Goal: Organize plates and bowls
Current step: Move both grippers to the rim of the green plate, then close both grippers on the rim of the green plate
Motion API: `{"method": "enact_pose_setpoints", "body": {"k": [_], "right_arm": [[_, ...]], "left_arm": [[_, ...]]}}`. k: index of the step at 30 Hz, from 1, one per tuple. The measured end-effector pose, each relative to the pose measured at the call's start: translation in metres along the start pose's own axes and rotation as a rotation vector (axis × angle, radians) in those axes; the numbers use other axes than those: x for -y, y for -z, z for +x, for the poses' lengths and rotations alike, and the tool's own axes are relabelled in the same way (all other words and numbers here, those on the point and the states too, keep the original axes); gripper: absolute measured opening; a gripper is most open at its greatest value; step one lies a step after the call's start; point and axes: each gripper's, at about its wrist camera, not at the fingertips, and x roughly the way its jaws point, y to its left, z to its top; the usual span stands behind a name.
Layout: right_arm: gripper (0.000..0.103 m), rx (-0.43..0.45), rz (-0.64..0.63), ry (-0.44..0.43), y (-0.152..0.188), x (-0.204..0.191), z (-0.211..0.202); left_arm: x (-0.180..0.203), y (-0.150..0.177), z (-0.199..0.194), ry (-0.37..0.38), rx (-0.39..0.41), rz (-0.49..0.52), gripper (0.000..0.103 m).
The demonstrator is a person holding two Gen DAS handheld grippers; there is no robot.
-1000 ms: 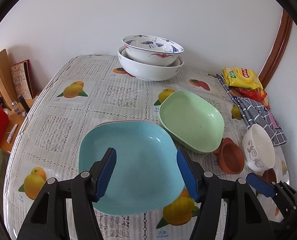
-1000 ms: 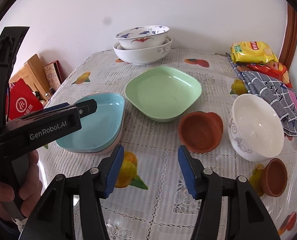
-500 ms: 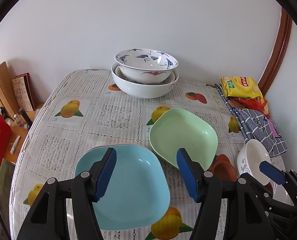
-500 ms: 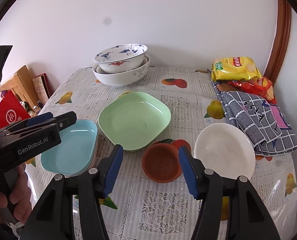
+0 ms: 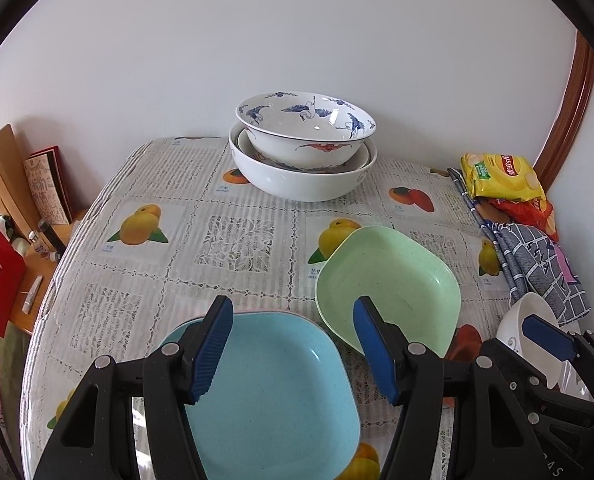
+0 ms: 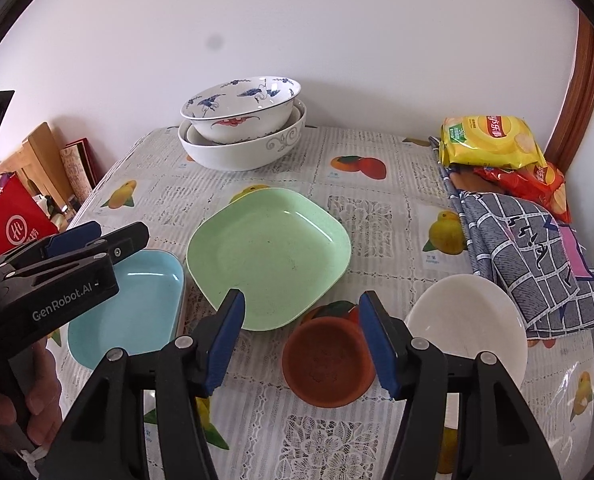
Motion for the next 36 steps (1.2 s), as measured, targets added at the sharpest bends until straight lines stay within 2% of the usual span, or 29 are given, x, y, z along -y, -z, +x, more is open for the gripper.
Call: {"method": "enact_pose_setpoints", "body": {"k": [5, 15, 20, 23, 25, 33, 36], "right_arm": [[0.059, -0.003, 0.026, -0.019, -0.008, 0.006, 0.010], [0.059, -0.022, 0.030, -0.005, -0.019, 0.013, 0.037], [0.058, -0.044, 0.055, 0.022, -0.025, 0.021, 0.052], [0.056, -0.049, 0.061, 0.027, -0.028, 0.025, 0.061], [0.049, -0.060, 0.049, 0.032, -0.030, 0.024, 0.068], [0.042, -0.100, 0.013, 0.055, -0.035, 0.020, 0.093], [0.041, -0.109, 0.019, 0.056, -0.037, 0.021, 0.099]], "left_arm": [[0.001, -0.007, 0.013, 0.001, -0.022, -0.002, 0.061], [-0.008, -0.017, 0.047, 0.040, -0.097, -0.074, 0.061], [0.003, -0.019, 0.058, 0.038, -0.101, -0.034, 0.061], [0.009, -0.020, 0.065, 0.029, -0.103, -0.005, 0.061], [0.010, -0.020, 0.070, 0.043, -0.111, 0.006, 0.061], [0.012, -0.020, 0.088, 0.046, -0.130, 0.006, 0.060], [0.014, -0.020, 0.096, 0.040, -0.146, 0.014, 0.055]]}}
